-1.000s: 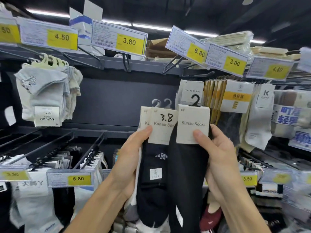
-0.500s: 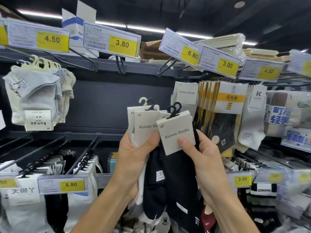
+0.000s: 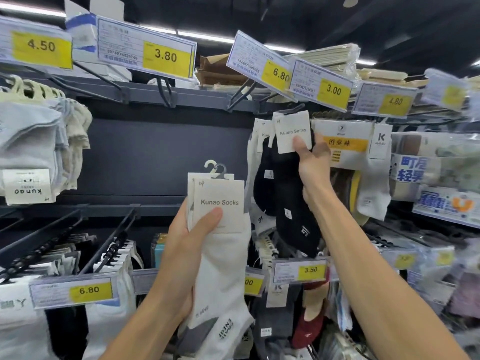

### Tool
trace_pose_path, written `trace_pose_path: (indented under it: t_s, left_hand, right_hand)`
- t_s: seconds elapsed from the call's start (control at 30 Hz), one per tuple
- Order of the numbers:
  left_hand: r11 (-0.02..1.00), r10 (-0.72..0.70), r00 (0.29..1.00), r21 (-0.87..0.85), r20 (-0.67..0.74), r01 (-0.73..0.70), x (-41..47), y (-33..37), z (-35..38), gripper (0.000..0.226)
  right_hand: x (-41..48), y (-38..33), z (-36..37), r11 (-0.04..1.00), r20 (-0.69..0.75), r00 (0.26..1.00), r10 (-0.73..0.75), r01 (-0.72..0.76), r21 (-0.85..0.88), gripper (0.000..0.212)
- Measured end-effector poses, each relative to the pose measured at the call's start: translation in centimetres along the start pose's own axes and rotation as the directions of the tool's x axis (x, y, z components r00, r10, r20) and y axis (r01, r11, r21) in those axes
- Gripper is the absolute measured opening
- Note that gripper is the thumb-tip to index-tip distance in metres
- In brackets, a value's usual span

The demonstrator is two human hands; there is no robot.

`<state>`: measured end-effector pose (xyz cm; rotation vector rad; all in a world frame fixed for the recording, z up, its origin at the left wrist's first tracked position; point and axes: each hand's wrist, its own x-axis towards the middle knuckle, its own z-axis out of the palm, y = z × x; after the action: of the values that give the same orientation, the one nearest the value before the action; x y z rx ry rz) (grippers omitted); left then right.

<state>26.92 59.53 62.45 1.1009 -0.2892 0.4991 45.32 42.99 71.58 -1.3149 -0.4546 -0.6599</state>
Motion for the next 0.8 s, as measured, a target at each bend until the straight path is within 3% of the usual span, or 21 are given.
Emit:
trace_pose_path:
  t_s: [0.07, 0.2, 0.37, 0.5, 0.57, 0.63, 0.7, 0.8]
  left_hand:
    - [1.000, -0.005, 1.000, -0.003, -0.001, 0.005, 0.0, -0.1, -0.2, 0.039]
    - [1.000, -0.011, 1.000, 0.003, -0.008, 0.011, 0.0, -0.3, -0.4, 0.032]
    - [1.000, -0.025, 1.000, 0.004, 0.007, 0.025, 0.2, -0.5, -0.1, 0.034]
    - [0.999, -0.033, 0.999, 0.018, 0.037, 0.032, 0.2, -0.6, 0.1, 0.026]
    - [1.000, -0.025, 0.999, 0.018, 0.038, 0.024, 0.3, -0.7, 0.0, 0.024]
    - [1.000, -0.015, 0.999, 0.019, 0.046, 0.014, 0.4, -0.7, 0.0, 0.024]
    - [1.000, -0.003, 0.997, 0.010, 0.082, 0.002, 0.5, -0.8, 0.2, 0.027]
    - [1.000, -0.007, 0.991, 0.001, 0.135, 0.007, 0.5, -0.9, 1.1, 0.026]
  right_hand:
    - [0.6, 0.4, 0.1, 0.999, 0.033, 0.999, -0.033, 0.033, -0.013, 0.043]
    - [1.5, 1.4, 0.2, 0.978, 0.122, 0.991, -0.057, 0.080, -0.193, 0.040]
    - [1.0, 1.2, 0.0, 0.952, 0.166, 0.985, -0.036, 0.084, -0.293, 0.039]
    - [-2.3, -0.8, -1.0, 0.905, 0.219, 0.973, 0.071, 0.030, -0.425, 0.052]
    - [-6.0, -1.7, -2.3, 0.848, 0.198, 0.980, 0.015, 0.092, -0.521, 0.065]
    - [-10.6, -3.0, -3.0, 0.917, 0.236, 0.969, -0.069, 0.155, -0.367, 0.067]
    - [-13.8, -3.9, -2.7, 0.976, 0.401, 0.915, -0.048, 0.129, -0.177, 0.057]
    - [-15.2, -4.0, -2.2, 0.988, 0.523, 0.852, -0.020, 0.098, -0.122, 0.036]
